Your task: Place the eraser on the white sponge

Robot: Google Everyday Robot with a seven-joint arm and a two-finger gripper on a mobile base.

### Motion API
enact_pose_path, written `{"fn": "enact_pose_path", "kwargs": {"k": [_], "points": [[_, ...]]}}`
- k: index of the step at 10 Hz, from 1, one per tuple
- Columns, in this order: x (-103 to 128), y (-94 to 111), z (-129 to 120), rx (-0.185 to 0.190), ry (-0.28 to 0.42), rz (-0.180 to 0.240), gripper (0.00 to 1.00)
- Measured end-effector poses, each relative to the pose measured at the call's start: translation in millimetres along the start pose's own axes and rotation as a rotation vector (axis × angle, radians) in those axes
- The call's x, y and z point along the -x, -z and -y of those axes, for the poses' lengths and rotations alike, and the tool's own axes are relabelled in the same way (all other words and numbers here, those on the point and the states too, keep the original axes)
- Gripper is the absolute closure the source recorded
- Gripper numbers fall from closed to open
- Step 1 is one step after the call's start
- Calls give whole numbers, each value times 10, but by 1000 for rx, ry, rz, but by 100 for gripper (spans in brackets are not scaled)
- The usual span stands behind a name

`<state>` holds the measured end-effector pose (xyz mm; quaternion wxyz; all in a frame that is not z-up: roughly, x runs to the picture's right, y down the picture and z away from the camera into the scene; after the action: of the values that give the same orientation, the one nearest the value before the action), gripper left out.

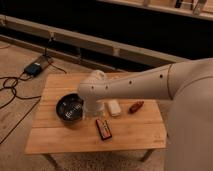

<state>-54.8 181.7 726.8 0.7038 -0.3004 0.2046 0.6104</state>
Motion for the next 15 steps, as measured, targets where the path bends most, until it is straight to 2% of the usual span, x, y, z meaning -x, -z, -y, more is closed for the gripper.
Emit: {"fn": "enact_pose_path", "kwargs": {"k": [3, 8, 13, 15], "points": [[-113, -286, 154, 13, 15, -37, 35], [59, -585, 408, -8, 29, -74, 35], [147, -916, 458, 2, 29, -119, 35], [206, -968, 496, -1, 31, -124, 35]]}}
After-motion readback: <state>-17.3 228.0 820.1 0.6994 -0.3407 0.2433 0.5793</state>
